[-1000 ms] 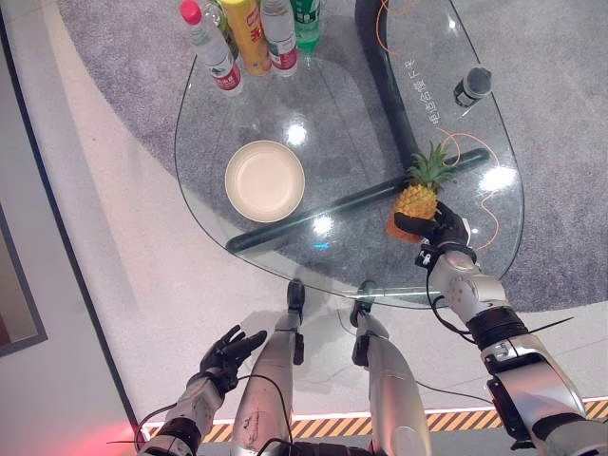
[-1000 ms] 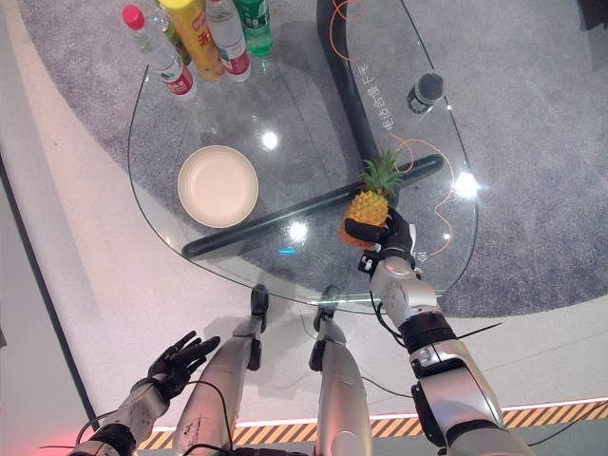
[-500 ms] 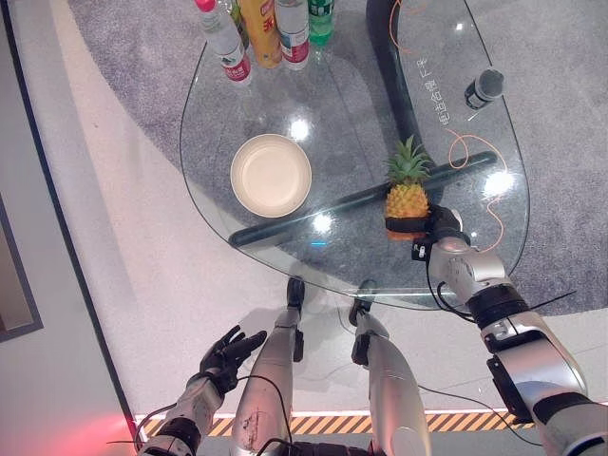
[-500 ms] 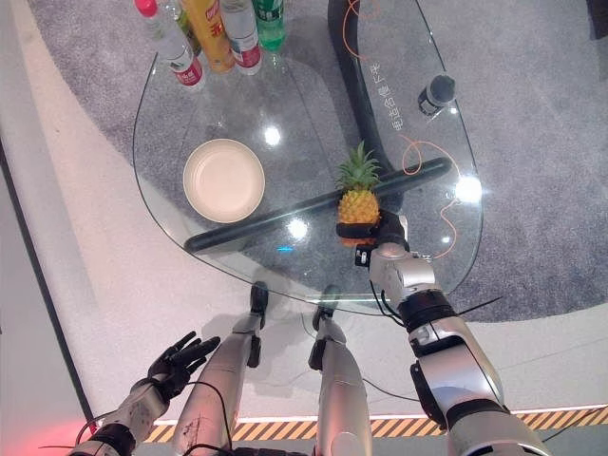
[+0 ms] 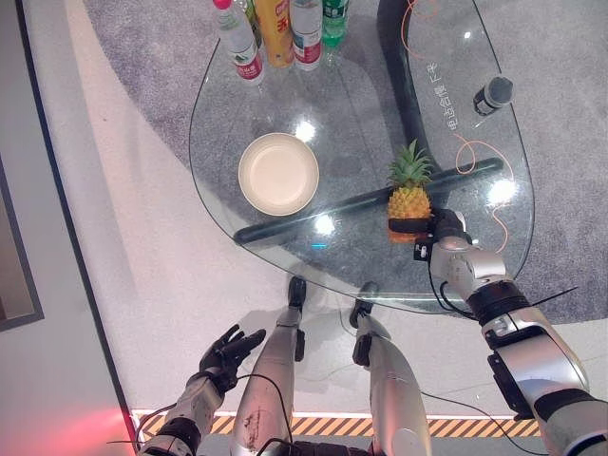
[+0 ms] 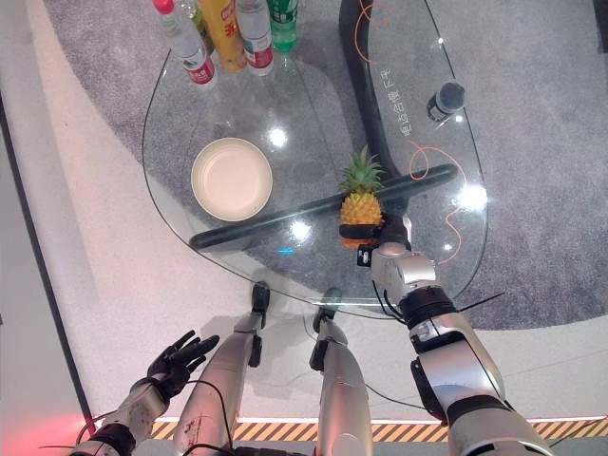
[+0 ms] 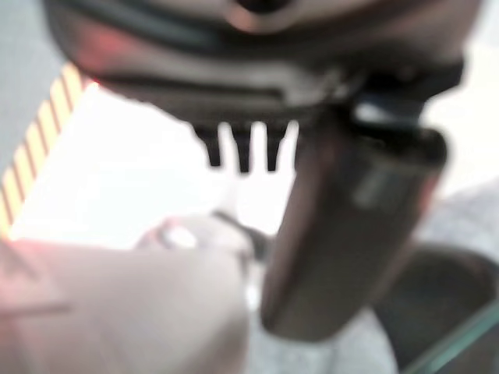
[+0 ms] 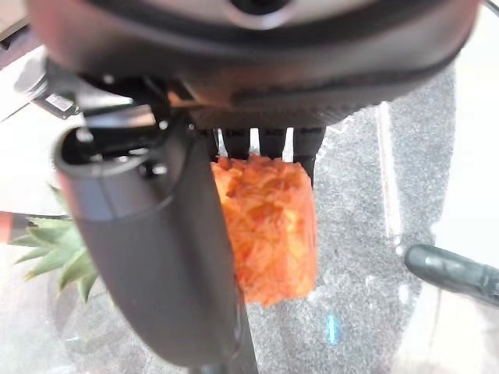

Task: Pick up the fruit to the plate

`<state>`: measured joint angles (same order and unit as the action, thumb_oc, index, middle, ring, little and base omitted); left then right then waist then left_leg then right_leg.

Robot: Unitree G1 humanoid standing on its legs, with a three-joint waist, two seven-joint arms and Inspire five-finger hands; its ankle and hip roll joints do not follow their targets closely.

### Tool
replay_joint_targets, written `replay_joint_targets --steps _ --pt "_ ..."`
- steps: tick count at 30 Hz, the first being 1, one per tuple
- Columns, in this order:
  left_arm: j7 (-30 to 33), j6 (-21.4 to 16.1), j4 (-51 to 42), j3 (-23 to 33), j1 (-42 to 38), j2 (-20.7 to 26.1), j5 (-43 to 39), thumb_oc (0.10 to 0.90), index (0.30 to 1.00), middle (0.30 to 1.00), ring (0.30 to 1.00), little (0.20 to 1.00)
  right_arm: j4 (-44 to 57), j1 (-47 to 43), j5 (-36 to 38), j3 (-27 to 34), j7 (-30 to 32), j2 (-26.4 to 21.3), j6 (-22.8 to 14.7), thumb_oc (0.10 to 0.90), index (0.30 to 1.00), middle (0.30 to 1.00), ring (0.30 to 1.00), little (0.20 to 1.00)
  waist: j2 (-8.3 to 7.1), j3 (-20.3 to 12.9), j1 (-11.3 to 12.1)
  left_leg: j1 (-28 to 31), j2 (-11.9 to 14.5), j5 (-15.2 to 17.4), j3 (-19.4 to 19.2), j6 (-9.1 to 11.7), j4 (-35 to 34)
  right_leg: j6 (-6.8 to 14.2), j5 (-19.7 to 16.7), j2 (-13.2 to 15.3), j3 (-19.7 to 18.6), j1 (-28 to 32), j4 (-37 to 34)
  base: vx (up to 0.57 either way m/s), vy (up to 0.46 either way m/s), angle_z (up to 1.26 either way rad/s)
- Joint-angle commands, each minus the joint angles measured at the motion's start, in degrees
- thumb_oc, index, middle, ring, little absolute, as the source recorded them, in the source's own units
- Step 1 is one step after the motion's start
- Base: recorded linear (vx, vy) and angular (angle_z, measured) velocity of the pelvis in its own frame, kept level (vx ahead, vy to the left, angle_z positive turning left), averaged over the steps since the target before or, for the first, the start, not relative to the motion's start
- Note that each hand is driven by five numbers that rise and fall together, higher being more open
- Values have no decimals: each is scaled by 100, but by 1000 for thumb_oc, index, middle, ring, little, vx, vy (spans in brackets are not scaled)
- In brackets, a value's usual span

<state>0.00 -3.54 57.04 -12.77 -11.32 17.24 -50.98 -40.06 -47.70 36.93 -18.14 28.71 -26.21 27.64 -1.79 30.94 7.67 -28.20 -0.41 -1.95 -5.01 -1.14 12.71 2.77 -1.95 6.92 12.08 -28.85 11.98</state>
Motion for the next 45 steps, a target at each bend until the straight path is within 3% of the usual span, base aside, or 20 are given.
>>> replay_joint_targets --steps 1,10,16,19,33,45 --pt "226 -518 -251 53 281 21 -244 800 900 900 900 900 320 43 9 -69 -49 -226 -307 100 300 300 300 200 186 -115 136 116 -330 330 -75 -25 108 159 140 -186 74 -2 575 0 0 0" --pt "326 -1249 -1081 420 276 198 -572 800 900 900 900 900 1618 773 -136 221 -159 -116 -1003 100 300 300 300 200 204 -115 28 570 -275 369 -138 -10 -9 174 295 -174 68 350 681 -7 -8 0" --pt "307 -1702 -2007 539 282 247 -668 800 900 900 900 900 2841 1458 -924 477 -804 48 -1563 100 300 300 300 200 181 -115 -98 899 -268 377 -170 -29 -118 183 301 -183 69 646 603 -26 -42 -2" --pt "153 -1712 -2500 562 351 232 -665 800 900 900 900 900 3306 1732 -1229 544 -1163 106 -1761 100 300 300 300 200 163 -115 -129 1069 -272 418 -182 -41 -139 180 362 -182 80 835 565 -9 -62 -2" --pt "-748 -939 -4761 108 570 609 -1026 800 900 900 900 900 4722 2156 -2027 459 -2797 -139 -2567 100 300 300 300 200 201 -115 -144 1360 -318 458 -89 -89 -89 117 361 -217 129 1316 338 -3 -46 -3" --pt "-1308 -617 -5911 -270 413 952 -1542 800 900 900 900 900 5161 2156 -2528 -26 -3094 -494 -2806 100 300 300 300 200 235 -115 -124 1202 -396 478 -11 -132 70 119 329 -199 133 1268 328 0 0 0"
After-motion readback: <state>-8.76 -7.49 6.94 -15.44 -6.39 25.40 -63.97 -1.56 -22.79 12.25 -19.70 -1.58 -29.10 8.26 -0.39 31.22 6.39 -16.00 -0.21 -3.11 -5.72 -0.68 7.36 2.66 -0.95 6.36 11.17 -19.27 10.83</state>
